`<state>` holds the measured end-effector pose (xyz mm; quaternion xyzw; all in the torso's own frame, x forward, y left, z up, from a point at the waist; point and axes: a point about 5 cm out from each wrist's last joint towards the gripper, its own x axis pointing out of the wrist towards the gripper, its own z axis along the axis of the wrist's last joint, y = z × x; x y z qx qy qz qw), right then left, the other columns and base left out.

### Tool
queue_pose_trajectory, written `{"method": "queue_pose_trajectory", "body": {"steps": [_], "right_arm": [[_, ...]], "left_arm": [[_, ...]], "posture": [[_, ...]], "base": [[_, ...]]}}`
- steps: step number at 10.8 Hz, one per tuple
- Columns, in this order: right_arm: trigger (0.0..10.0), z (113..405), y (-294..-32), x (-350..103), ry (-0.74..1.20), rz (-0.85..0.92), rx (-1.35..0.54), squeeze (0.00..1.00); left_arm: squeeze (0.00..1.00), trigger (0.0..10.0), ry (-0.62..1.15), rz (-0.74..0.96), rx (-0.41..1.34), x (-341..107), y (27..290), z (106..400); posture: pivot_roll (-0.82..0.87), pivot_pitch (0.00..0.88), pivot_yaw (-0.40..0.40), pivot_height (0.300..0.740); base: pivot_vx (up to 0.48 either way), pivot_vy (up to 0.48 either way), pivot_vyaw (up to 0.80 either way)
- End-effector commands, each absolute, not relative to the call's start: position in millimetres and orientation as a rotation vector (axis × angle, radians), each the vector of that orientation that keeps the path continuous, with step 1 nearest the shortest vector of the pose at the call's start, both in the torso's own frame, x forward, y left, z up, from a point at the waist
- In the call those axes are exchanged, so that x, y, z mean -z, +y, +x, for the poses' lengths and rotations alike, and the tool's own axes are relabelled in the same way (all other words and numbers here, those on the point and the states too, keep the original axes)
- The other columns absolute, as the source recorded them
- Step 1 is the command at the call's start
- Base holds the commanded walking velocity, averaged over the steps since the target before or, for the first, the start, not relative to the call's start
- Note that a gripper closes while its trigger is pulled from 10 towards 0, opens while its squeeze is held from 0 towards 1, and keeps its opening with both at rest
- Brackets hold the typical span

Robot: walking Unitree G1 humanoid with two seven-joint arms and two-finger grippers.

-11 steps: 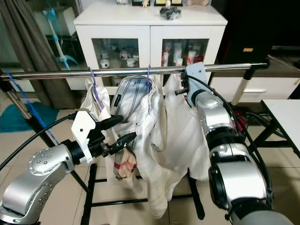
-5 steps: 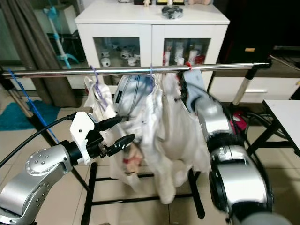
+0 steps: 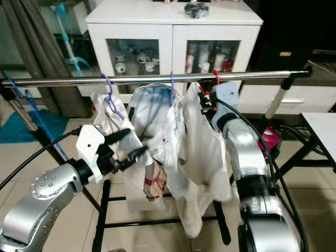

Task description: Hang hanger

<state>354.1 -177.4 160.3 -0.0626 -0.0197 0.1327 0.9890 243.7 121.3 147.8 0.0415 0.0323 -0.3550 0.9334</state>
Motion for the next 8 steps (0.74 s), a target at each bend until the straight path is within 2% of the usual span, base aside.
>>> {"method": "queue_pose_trajectory", "body": {"steps": [1,2,3,4,8], "right_arm": [[10.0,349,-178,-170,-0.104,-0.077,-0.255,1.00],[10.0,329,-178,-179,-0.196,0.015,-0.207,1.00],[10.0,323,-176,-180,-0.214,0.010,-0.206,1.00],[10.0,302,-170,-177,-0.233,0.008,-0.229,1.00],[10.0,272,-167,-178,-0.278,0.054,-0.205,1.00]], "left_arm": [[0.17,10.0,0.062,0.096,0.677,-146,126,247],[0.18,10.0,0.053,0.101,0.580,-145,131,249],[0.18,10.0,0.050,0.094,0.554,-145,132,250],[0.18,10.0,0.026,0.085,0.476,-146,138,248],[0.18,10.0,0.008,0.067,0.387,-145,146,236]], "posture": [[-0.11,0.000,0.077,0.740],[-0.11,0.000,0.071,0.740],[-0.11,0.000,0.065,0.740],[-0.11,0.000,0.060,0.740],[-0.10,0.000,0.050,0.740]], "base": [[0.000,0.000,0.00],[0.000,0.000,0.00],[0.000,0.000,0.00],[0.000,0.000,0.00],[0.000,0.000,0.00]]}}
